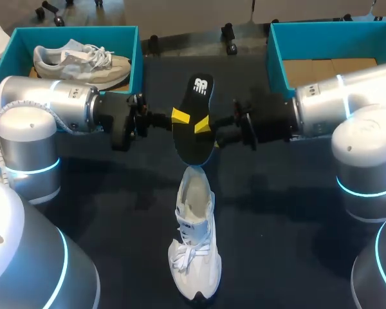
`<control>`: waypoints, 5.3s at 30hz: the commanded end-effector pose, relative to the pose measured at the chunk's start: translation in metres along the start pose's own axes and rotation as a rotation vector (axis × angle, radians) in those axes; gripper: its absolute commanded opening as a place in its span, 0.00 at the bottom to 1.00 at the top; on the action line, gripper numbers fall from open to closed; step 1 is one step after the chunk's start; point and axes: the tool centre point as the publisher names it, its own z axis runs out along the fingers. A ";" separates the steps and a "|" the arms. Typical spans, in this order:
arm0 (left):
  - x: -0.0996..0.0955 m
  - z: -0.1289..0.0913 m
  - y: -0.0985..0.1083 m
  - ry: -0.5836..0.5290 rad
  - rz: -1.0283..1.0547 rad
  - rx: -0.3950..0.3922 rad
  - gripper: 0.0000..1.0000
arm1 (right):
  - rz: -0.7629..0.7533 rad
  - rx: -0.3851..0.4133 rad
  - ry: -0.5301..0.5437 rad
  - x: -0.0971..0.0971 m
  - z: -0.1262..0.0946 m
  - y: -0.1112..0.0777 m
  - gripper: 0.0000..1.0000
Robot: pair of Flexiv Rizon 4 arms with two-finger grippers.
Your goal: Take the shoe out of the shoebox, open the shoe tongue, remove and reinsert the insole, then place the shoe into the shoebox
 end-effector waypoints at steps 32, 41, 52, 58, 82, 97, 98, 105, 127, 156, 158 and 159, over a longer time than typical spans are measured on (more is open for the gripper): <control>0.000 0.001 0.000 0.001 0.001 -0.002 0.00 | 0.008 -0.004 -0.045 -0.004 0.007 0.006 0.15; 0.000 0.001 0.000 0.001 0.001 -0.002 0.00 | -0.002 0.004 -0.033 -0.007 0.010 0.007 0.17; 0.000 0.001 0.000 0.001 0.001 -0.002 0.00 | -0.007 0.009 -0.024 -0.008 0.011 0.010 0.00; 0.000 0.001 0.000 0.001 0.001 -0.002 0.00 | -0.015 0.000 -0.021 -0.008 0.010 0.009 0.00; 0.008 -0.029 -0.019 0.235 -0.125 -0.039 1.00 | -0.147 -0.034 -0.054 -0.014 0.007 0.007 0.00; 0.008 -0.038 -0.013 0.272 -0.146 -0.051 1.00 | -0.196 -0.005 -0.034 -0.015 0.010 0.009 0.00; 0.008 -0.038 -0.013 0.272 -0.146 -0.051 1.00 | -0.196 -0.005 -0.034 -0.015 0.010 0.009 0.00; 0.000 -0.038 -0.005 0.339 -0.194 -0.109 1.00 | -0.231 0.021 -0.067 -0.018 0.012 0.008 0.00; 0.007 -0.056 -0.003 0.649 -0.430 -0.015 1.00 | -0.441 0.104 -0.199 -0.045 0.017 0.004 0.00; 0.017 -0.084 -0.013 1.034 -0.996 -0.528 1.00 | -0.540 -0.102 -0.125 -0.063 0.005 0.002 0.00; 0.024 -0.085 -0.015 1.084 -1.114 -0.547 1.00 | -0.558 -0.118 -0.115 -0.062 0.005 0.006 0.00; 0.027 -0.086 -0.015 1.104 -1.152 -0.573 1.00 | -0.551 -0.133 -0.108 -0.062 0.005 0.008 0.00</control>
